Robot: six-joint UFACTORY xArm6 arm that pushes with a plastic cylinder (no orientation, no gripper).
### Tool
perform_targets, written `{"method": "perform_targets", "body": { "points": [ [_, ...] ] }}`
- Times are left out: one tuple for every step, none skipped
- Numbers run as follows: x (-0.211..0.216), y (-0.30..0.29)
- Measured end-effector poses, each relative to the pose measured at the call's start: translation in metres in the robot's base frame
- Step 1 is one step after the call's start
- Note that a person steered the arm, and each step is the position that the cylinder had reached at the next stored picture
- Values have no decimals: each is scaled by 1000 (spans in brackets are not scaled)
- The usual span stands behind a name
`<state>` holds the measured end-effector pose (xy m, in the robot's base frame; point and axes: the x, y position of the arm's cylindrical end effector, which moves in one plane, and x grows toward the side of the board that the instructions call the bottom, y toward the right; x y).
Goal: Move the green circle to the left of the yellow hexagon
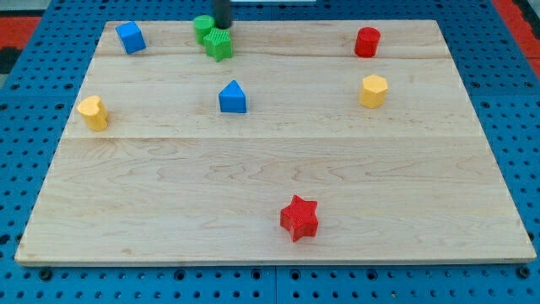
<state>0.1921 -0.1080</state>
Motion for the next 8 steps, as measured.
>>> {"method": "perform_targets", "body": {
  "points": [
    [0, -25],
    [0, -24],
    [1, -55],
    [10, -91],
    [36, -91],
    [30, -88],
    [26, -71],
    [26, -56]
  ]
}}
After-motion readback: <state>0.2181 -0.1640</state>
